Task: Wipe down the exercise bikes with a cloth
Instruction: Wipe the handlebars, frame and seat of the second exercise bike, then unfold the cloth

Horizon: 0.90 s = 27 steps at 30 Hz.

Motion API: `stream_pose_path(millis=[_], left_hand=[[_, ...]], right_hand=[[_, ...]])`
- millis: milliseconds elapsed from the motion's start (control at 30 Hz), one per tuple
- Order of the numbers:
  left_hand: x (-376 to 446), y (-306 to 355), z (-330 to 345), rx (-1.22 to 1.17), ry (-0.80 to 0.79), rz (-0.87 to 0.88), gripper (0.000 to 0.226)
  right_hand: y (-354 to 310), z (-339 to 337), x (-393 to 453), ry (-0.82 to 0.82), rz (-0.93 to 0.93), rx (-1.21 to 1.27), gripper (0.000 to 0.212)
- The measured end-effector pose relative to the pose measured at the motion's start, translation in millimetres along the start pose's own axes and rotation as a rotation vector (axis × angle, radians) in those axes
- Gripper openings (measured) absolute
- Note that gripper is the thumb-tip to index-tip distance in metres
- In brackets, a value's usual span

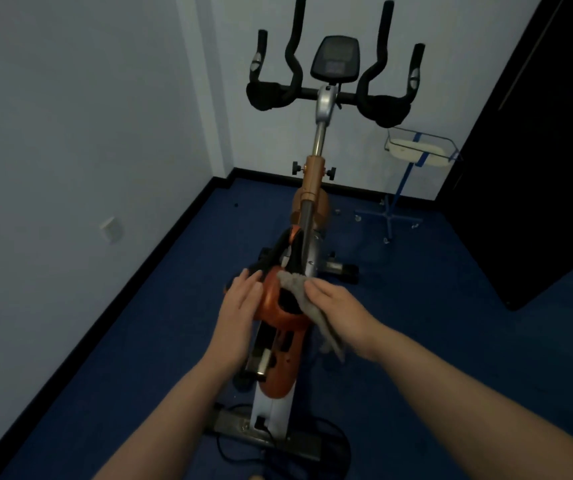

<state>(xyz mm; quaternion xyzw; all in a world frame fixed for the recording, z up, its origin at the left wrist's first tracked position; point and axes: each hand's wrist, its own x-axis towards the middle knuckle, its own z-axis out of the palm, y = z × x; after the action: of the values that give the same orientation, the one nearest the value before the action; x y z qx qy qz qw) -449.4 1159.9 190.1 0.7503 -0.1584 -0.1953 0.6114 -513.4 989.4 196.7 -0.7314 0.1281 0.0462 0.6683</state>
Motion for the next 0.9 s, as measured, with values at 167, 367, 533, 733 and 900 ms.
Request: stream_pose_path(millis=[167,367,533,733,900], left_hand=[[-38.3,29.3,53.4,-0.085,-0.131,0.104,0.048],[-69.6,38.6,92.8,0.102,0.03,0.204,0.01],[-80.1,59.3,103.3,0.201,-0.027,0.196,0.019],[-89.2,84.0,113.7,0.133,-0.144,0.149,0.025],[-89.4,87.6,110.6,0.088,-0.246,0.123,0.023]], right_hand=[[-4.9,-33.8,-55.6,-0.087,0.065,0.255,0.037],[2.5,-71.1,-109.8,-0.061,0.039,0.339,0.036],[10.1,-96.5,-132.8,-0.004,0.046,0.251,0.03],[18.5,-89.7,-154.9,0.01,0.046,0.15,0.039],[18.4,-84.9,-156.1,0.226,-0.176,-0.131,0.022]])
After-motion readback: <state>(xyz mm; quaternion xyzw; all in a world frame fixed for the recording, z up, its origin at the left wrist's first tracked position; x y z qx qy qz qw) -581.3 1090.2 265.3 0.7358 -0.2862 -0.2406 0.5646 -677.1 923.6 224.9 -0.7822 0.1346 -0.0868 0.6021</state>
